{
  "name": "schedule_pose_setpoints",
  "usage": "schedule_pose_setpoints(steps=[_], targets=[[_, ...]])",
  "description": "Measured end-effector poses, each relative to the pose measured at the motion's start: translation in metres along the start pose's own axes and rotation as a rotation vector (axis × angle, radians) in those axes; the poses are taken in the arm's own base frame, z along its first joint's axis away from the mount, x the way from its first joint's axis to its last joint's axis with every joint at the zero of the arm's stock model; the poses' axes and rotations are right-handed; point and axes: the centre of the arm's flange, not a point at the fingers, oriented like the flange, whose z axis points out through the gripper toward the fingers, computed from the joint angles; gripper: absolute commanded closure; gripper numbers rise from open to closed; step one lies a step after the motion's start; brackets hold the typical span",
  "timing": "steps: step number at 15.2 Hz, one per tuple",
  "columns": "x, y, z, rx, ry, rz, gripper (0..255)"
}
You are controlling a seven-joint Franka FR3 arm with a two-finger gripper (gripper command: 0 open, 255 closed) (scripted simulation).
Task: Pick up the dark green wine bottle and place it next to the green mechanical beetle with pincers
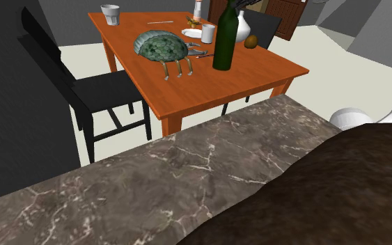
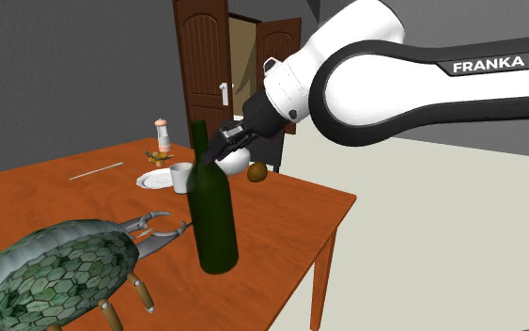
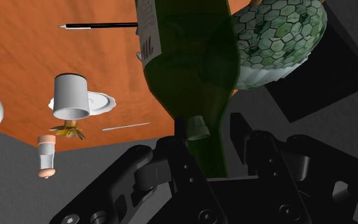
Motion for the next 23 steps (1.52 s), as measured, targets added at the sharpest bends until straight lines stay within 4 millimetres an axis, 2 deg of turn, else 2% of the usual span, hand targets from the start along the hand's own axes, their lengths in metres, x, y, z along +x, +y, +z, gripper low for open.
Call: schedule_pose_setpoints(steps=[4,11,12,18,23], targets=[[-0.016,0.003,0.013,0.0,0.0,0.0,255],[-0.019,0.003,0.015,0.0,0.0,0.0,255],[-0.019,0.003,0.015,0.0,0.001,0.0,0],[-0.019,0.003,0.015,0.0,0.001,0.0,0],[-0.02,0.004,-0.028,0.0,0.002,0.0,0]])
